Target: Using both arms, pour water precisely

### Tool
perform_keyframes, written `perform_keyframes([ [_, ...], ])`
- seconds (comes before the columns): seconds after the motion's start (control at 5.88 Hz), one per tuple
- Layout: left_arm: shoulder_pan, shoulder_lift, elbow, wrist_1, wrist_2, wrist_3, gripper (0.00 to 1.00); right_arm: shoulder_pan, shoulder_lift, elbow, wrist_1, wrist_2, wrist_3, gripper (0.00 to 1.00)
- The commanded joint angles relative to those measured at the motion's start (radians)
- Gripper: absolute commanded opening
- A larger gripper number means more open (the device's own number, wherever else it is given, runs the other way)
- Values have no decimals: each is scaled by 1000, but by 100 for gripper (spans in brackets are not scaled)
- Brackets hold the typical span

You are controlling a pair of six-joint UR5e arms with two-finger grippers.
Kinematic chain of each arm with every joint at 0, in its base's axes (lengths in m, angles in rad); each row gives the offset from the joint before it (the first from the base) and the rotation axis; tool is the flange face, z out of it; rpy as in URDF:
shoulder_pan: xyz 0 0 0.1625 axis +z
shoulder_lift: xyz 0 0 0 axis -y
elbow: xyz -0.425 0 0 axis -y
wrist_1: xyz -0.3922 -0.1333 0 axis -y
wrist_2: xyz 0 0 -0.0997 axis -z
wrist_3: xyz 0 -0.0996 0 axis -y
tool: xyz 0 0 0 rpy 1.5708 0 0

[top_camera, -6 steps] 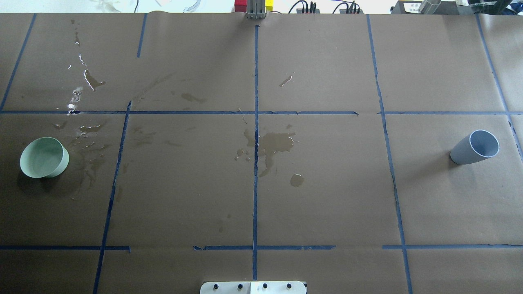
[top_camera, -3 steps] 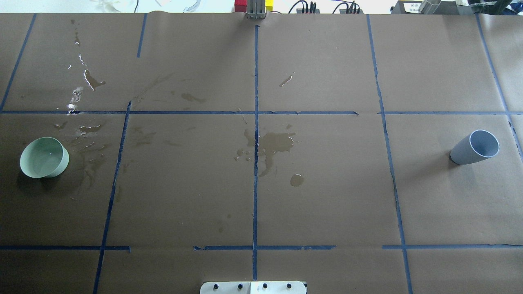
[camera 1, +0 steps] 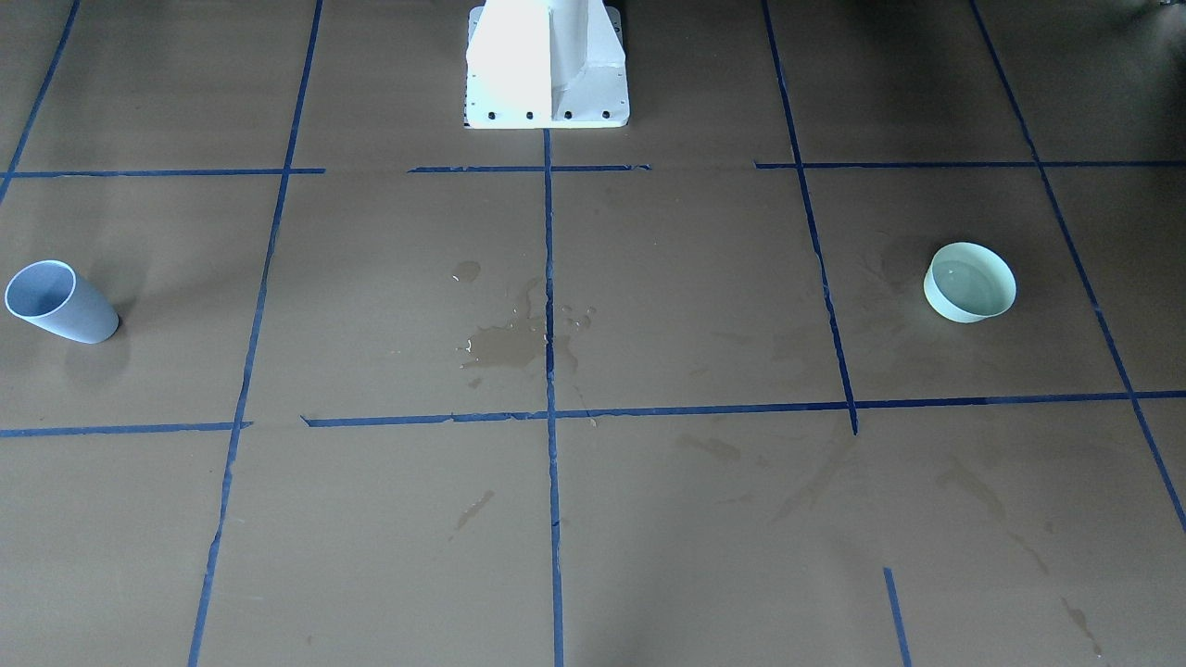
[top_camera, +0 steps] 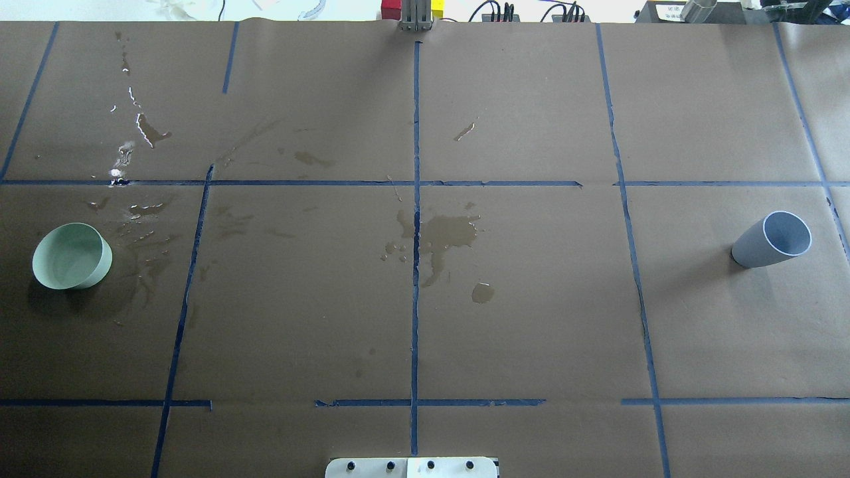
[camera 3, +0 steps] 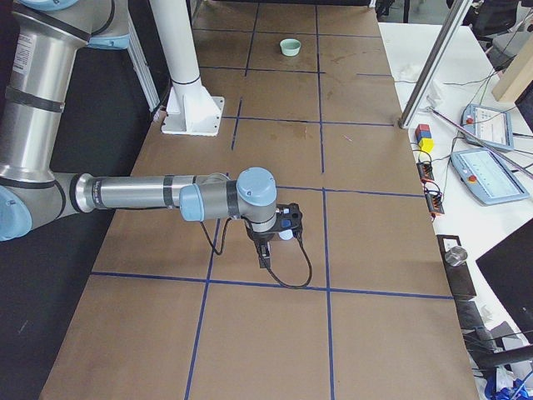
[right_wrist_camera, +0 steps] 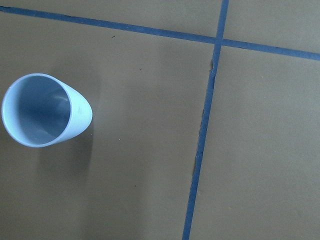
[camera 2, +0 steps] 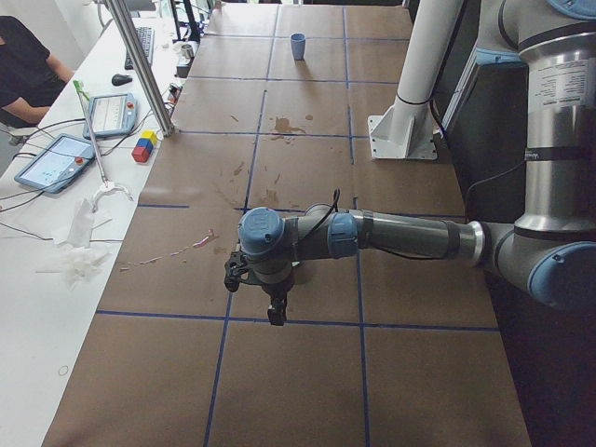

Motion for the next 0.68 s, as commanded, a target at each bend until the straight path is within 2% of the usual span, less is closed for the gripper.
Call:
perform_keyframes([
  [0.0,2,1,5,-7,1,0,100,1,-5,2,0,-5,-1,100],
  [0.51,15,1,5,-10,6,7,100,1,-5,-6,0,0,-2,100],
])
